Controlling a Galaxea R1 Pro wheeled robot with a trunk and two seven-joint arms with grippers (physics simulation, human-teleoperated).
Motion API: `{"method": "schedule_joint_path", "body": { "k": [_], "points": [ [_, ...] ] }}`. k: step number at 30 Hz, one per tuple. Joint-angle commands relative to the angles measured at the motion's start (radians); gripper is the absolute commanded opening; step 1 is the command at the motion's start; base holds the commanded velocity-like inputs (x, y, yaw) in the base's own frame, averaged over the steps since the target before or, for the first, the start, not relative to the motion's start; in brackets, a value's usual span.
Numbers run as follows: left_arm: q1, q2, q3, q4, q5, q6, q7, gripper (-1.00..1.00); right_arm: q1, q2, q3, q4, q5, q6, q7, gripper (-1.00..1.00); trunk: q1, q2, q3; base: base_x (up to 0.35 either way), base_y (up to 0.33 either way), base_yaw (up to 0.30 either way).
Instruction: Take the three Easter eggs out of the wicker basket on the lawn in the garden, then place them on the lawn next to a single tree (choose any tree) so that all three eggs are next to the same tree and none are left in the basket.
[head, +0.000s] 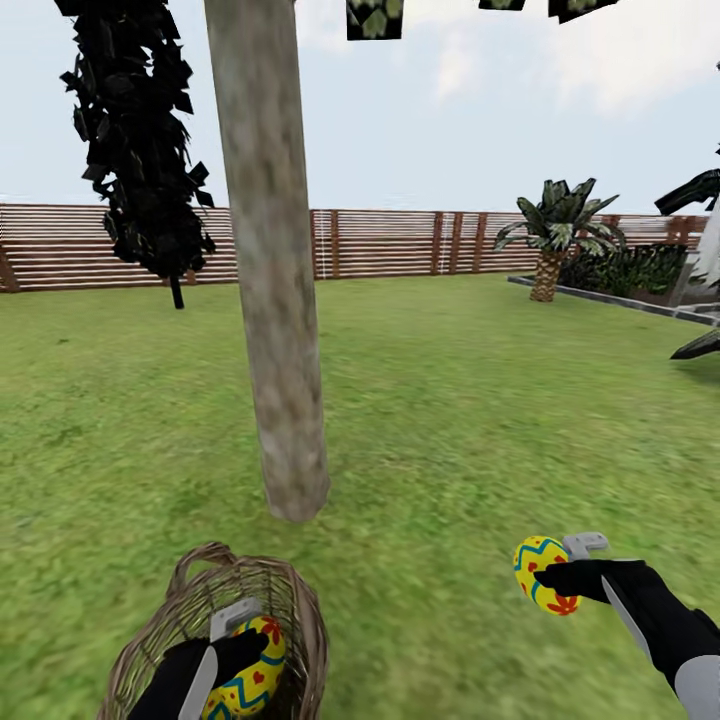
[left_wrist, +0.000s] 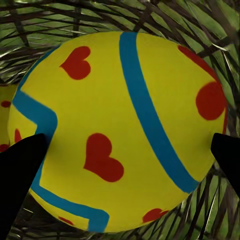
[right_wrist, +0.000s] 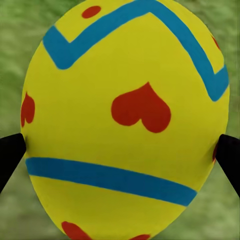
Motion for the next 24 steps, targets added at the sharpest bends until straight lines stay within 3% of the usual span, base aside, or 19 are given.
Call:
{"method": "schedule_joint_path", "body": {
  "k": [1,24],
  "points": [
    [0.0,-0.001,0.004,-0.001,0.008,0.006,-0.001,-1.0,0.0,-0.001,0.001,-0.002,0.004,0.005,0.004,-1.0,-0.001,0.0,0.003,0.0,0.0,0.0],
    [0.0,-0.003,0.002,0.002,0.006,0.005,-0.002,-1.0,0.0,-0.001,0.001,-0.001,0.004,0.005,0.004,-1.0,-0.011,0.005,0.092,0.0,0.0,0.0]
  ]
}}
